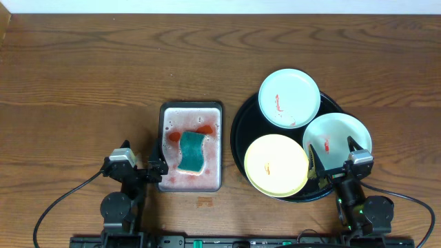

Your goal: Clean dirty plates on tray and stack at the side

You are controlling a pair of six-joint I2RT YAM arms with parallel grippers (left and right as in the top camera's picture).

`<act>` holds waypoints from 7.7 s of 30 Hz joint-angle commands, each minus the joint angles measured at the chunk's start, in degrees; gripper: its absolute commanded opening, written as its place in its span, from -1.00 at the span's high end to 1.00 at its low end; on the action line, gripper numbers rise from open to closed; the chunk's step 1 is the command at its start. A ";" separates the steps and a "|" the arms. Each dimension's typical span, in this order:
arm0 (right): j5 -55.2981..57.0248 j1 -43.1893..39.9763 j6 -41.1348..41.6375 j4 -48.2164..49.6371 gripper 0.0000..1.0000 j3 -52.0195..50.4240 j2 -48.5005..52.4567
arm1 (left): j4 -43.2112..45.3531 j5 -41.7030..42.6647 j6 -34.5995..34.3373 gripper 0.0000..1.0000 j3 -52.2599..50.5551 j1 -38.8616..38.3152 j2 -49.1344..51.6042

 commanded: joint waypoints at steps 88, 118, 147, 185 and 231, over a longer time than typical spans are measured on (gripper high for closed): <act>-16.41 0.28 -1.60 -46.47 -0.99 66.31 58.99 | -50.25 26.93 0.09 -0.69 58.55 0.17 56.48; -8.35 12.22 2.08 -60.67 -0.57 66.25 71.63 | -36.17 0.50 -8.68 -0.01 50.05 -18.91 94.23; -6.29 12.61 5.60 -60.96 -0.58 66.23 71.63 | -37.40 3.98 -4.17 0.00 48.46 -19.26 90.68; -4.50 11.89 18.82 -41.86 0.00 35.21 72.15 | -46.34 4.20 -1.18 -0.11 56.33 -20.22 84.54; -4.22 10.64 7.17 -32.65 0.03 44.17 89.53 | -46.75 13.20 -2.08 0.85 58.55 -20.68 75.60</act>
